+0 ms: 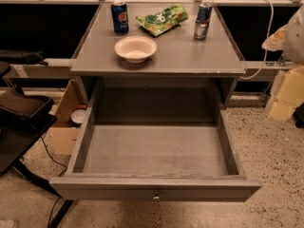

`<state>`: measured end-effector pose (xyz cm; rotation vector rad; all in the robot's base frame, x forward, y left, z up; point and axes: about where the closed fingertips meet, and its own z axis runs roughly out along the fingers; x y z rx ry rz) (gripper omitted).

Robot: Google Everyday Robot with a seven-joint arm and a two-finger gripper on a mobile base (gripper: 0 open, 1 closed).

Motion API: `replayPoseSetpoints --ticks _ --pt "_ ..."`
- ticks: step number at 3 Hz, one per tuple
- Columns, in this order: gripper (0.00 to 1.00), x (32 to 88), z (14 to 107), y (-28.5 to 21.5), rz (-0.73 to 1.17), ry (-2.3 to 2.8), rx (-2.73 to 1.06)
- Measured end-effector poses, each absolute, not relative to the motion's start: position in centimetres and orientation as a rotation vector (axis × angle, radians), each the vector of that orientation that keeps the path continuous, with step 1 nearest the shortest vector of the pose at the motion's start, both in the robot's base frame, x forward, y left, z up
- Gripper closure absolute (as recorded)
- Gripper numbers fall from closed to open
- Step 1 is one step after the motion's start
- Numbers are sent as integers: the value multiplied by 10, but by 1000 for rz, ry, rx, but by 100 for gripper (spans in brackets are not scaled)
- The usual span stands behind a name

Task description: Place pepsi can into top drawer

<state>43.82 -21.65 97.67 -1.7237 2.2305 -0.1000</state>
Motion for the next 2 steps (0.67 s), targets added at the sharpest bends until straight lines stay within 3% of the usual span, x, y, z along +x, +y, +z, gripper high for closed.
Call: replayPoseSetpoints --ticks 2 --pt "0 461 968 -214 -25 2176 -1666"
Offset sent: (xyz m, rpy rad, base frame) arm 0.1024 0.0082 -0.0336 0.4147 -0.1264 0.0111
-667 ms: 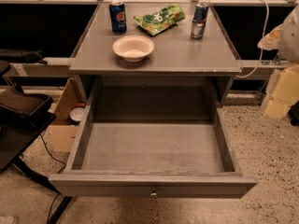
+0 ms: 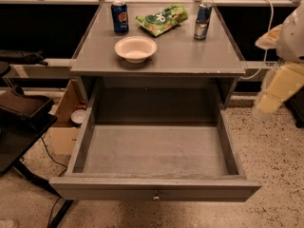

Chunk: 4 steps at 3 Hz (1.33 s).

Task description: Place pepsi can into top drawer

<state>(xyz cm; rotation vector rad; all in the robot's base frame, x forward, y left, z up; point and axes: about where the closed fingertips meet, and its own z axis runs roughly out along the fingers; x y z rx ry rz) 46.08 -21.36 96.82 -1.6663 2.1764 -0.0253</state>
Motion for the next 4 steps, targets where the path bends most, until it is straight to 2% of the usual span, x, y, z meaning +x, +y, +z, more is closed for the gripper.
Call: replayPoseSetpoints --ticks 2,3,4 --pt "0 576 934 -206 356 1936 -1223" --pt "0 628 941 -193 462 1789 -1029" --pt "0 661 951 -172 475 1698 -926"
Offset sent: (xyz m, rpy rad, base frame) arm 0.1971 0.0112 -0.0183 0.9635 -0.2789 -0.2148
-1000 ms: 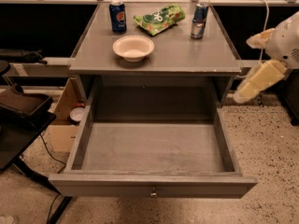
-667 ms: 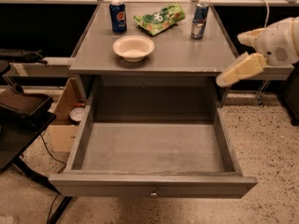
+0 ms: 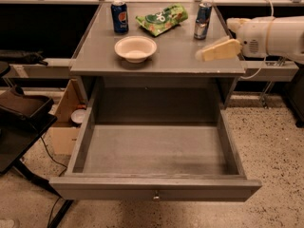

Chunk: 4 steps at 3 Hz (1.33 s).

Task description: Place pepsi can into top drawer

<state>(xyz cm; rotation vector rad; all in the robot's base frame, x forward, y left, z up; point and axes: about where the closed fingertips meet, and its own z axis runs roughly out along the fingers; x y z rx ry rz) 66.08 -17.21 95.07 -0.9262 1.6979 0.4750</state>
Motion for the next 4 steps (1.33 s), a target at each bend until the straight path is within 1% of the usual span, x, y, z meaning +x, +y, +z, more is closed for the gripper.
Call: replayPoseSetpoints --ticks 1,2,3,4 --pt "0 661 948 -163 410 1747 -901" --pt "0 657 947 -161 399 1766 -898" --pt "0 678 948 -141 464 1729 -897" --pt "0 744 953 -85 576 1655 -862"
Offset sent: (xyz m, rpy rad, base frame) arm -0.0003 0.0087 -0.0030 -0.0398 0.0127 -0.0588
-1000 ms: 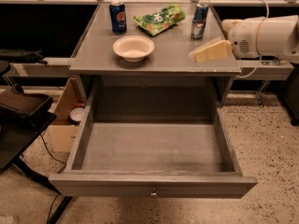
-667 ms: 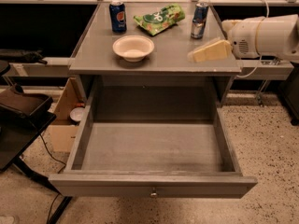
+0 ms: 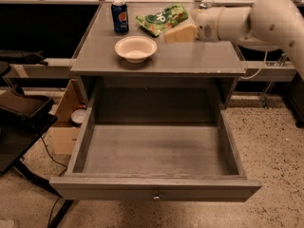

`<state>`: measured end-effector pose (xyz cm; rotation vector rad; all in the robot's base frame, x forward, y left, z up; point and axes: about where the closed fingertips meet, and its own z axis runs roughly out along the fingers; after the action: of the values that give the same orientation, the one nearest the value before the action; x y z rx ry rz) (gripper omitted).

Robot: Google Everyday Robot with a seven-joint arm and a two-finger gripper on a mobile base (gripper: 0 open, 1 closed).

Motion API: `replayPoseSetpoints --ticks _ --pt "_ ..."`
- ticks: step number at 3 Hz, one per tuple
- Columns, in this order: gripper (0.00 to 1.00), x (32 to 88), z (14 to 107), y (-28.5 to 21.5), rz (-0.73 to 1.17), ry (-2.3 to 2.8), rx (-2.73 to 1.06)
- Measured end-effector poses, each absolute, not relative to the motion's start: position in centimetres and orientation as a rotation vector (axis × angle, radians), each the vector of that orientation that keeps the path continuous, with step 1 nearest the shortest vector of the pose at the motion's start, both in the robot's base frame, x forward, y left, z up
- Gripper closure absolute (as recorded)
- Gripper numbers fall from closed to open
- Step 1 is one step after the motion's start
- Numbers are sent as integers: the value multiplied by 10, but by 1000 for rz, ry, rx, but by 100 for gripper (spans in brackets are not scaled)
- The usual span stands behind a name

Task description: Place pepsi can into top drawer

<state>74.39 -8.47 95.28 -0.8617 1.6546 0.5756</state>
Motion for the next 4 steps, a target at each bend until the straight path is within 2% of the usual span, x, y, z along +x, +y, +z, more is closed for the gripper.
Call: replayPoseSetpoints --ticks 2,4 --pt "0 826 957 -9 576 1666 -817" --pt "0 901 934 36 510 1736 -756"
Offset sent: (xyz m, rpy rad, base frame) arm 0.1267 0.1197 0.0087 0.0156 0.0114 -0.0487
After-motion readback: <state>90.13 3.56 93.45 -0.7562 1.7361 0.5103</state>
